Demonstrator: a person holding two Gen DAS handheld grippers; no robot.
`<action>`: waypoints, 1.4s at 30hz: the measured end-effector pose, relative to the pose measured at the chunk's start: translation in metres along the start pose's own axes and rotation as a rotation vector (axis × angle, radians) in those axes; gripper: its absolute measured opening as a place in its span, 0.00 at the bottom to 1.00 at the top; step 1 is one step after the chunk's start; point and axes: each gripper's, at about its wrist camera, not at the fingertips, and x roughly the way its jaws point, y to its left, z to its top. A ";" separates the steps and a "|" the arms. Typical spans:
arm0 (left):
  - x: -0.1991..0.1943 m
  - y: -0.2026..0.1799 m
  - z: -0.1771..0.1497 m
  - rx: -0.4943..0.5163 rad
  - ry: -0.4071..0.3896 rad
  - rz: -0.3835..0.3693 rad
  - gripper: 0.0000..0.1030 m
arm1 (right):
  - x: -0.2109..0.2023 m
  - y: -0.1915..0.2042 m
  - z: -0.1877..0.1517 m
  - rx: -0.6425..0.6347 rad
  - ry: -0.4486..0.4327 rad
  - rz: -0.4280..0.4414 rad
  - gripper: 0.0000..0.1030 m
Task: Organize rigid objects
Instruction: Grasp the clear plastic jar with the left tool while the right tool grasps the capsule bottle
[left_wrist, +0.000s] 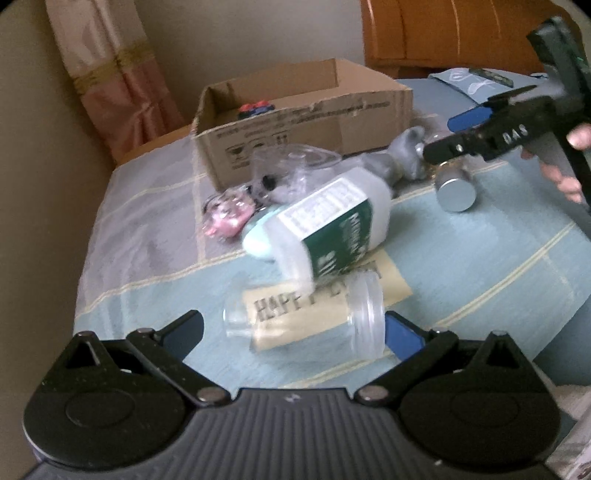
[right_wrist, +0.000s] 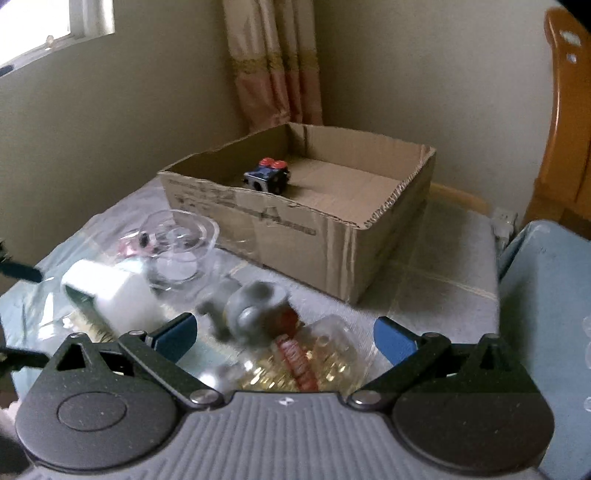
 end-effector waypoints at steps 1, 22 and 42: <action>0.000 0.003 -0.002 -0.003 -0.001 0.001 0.99 | 0.003 -0.003 0.000 0.012 0.010 0.022 1.00; 0.020 0.018 -0.008 0.021 -0.044 -0.049 0.99 | -0.012 0.061 -0.025 0.073 0.091 -0.136 1.00; 0.027 0.022 -0.004 -0.036 -0.069 -0.075 0.95 | 0.018 0.075 -0.019 0.081 0.134 -0.337 0.98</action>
